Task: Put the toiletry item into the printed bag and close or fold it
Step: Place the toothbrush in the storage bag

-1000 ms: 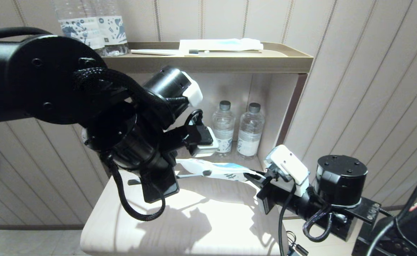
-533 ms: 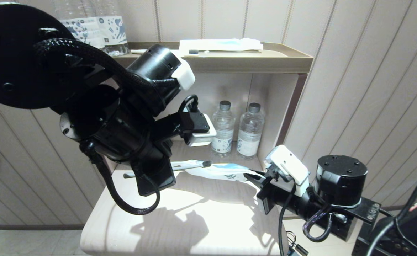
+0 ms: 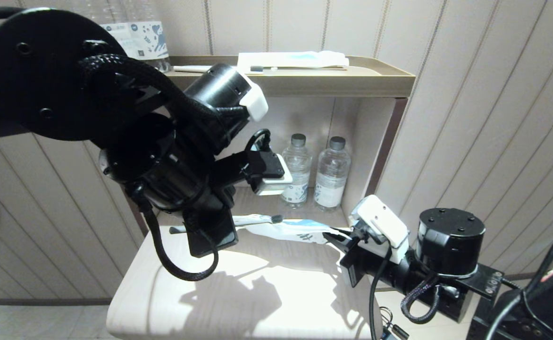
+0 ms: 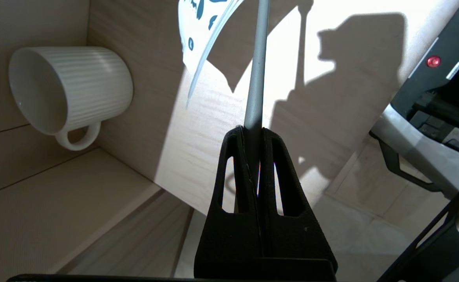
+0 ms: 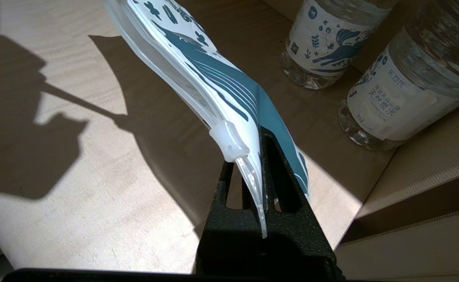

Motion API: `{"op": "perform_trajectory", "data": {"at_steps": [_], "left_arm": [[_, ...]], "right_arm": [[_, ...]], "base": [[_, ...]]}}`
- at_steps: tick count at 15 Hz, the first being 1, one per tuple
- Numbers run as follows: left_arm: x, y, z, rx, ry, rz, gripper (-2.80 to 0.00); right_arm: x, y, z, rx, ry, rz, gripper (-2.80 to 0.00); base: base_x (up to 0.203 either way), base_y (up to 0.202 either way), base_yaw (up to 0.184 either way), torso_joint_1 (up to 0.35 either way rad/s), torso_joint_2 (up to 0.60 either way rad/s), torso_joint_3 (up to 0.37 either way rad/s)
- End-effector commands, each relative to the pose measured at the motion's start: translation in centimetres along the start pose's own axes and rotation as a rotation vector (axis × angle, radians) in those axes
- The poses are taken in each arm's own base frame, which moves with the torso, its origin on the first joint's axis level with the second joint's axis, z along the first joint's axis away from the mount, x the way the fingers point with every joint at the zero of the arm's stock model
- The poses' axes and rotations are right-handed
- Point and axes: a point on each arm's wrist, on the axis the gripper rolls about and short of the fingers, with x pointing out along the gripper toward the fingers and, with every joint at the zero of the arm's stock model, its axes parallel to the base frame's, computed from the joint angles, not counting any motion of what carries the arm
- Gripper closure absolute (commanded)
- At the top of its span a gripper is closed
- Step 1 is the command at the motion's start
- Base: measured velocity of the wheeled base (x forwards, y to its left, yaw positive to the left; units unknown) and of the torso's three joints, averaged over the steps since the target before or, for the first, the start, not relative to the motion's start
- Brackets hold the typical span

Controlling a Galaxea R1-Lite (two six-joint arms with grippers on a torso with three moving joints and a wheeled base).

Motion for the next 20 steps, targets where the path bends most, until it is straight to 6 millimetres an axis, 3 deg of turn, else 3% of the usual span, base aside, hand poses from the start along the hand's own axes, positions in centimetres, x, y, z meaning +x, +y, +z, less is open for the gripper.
{"op": "perform_trajectory", "data": {"at_steps": [1,14,16,20], "left_arm": [[1.3,-0.1,0.4,0.014,0.036,-0.008,0.0],[4.2,-1.9,1.3,0.043,0.086,-0.065,0.0],[3.4,-1.7,0.7,0.033,0.076,-0.059,0.0],[-1.0,0.0,-2.7,-0.05,0.017,0.012,0.0]], "right_arm": [[0.0,0.0,0.0,0.0,-0.005,0.0,0.0],[0.1,0.2,-1.1,0.003,0.028,0.05,0.0],[0.0,-0.4,-1.5,-0.009,0.041,0.029,0.0],[0.1,-1.2,-3.7,-0.069,0.12,0.017,0.0]], "base": [[0.0,0.0,0.0,0.0,0.0,0.0],[0.0,0.0,0.0,0.0,0.0,0.0],[0.0,0.0,0.0,0.0,0.0,0.0],[0.0,0.0,0.0,0.0,0.0,0.0]]}}
